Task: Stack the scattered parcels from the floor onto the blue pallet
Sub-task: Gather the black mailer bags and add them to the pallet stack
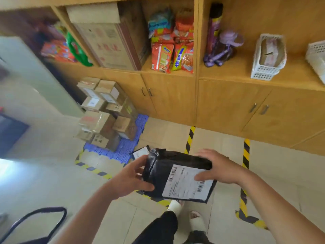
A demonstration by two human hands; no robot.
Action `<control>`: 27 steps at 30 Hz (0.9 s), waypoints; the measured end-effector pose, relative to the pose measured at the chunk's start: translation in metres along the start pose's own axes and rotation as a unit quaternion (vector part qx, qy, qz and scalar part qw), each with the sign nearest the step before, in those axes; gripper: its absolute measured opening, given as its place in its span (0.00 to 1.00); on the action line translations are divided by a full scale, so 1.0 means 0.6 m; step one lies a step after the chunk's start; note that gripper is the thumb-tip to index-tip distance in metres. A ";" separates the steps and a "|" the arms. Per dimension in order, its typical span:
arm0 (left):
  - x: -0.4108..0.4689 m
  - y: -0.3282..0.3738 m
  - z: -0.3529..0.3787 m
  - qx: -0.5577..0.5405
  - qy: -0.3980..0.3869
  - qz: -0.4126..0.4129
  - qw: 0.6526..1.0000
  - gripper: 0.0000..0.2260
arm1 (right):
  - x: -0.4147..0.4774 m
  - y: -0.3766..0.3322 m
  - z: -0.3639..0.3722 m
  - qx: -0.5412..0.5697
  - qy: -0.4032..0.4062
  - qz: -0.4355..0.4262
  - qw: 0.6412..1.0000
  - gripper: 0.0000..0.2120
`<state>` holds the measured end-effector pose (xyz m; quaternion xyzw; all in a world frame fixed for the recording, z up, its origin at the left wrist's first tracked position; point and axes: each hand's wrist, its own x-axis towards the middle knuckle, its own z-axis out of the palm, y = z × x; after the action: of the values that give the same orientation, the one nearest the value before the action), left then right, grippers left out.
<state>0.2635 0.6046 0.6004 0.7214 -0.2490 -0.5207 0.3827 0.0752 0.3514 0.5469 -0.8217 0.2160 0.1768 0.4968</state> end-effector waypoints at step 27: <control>-0.354 -0.417 -0.441 -0.392 0.278 0.010 0.877 0.30 | 0.317 -0.535 0.583 0.435 -0.130 0.093 0.886 0.19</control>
<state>0.4322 0.9891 0.5602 0.6249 0.0850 -0.3494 0.6930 0.3794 0.7620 0.5331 -0.4693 0.2802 0.2153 0.8093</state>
